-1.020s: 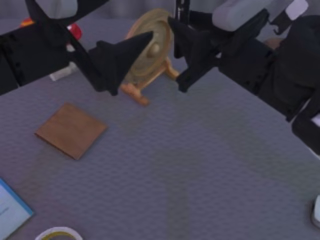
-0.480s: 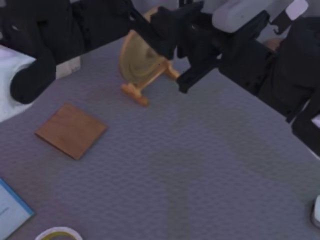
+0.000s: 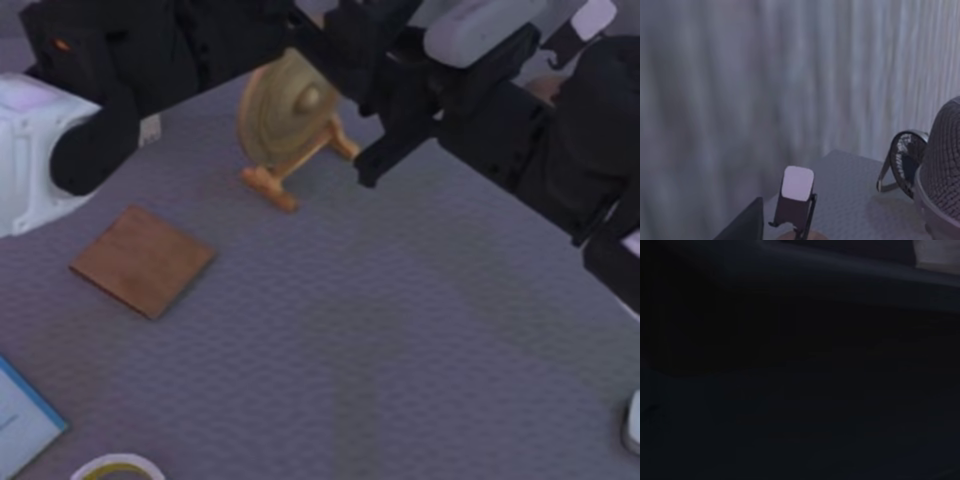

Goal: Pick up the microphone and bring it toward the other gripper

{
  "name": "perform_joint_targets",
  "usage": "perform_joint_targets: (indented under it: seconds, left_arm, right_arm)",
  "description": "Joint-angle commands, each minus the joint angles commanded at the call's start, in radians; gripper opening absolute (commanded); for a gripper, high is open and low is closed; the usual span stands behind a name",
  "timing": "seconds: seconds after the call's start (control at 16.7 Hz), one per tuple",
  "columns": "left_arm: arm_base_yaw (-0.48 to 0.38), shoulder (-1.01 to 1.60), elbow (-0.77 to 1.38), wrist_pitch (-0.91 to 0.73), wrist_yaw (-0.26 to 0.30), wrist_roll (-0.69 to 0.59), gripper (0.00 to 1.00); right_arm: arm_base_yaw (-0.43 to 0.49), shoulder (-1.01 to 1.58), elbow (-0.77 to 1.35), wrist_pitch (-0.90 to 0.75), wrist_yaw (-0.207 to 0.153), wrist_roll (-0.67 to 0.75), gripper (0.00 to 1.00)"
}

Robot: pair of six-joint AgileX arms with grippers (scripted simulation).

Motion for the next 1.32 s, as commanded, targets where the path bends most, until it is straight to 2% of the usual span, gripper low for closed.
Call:
perform_joint_targets:
  seconds: [0.66,1.2,1.32]
  left_arm:
    - [0.0,0.0,0.0,0.0,0.0,0.0,0.02]
    - [0.0,0.0,0.0,0.0,0.0,0.0,0.0]
    - [0.0,0.0,0.0,0.0,0.0,0.0,0.0]
  right_arm:
    - [0.0,0.0,0.0,0.0,0.0,0.0,0.0]
    - [0.0,0.0,0.0,0.0,0.0,0.0,0.0]
    - [0.0,0.0,0.0,0.0,0.0,0.0,0.15]
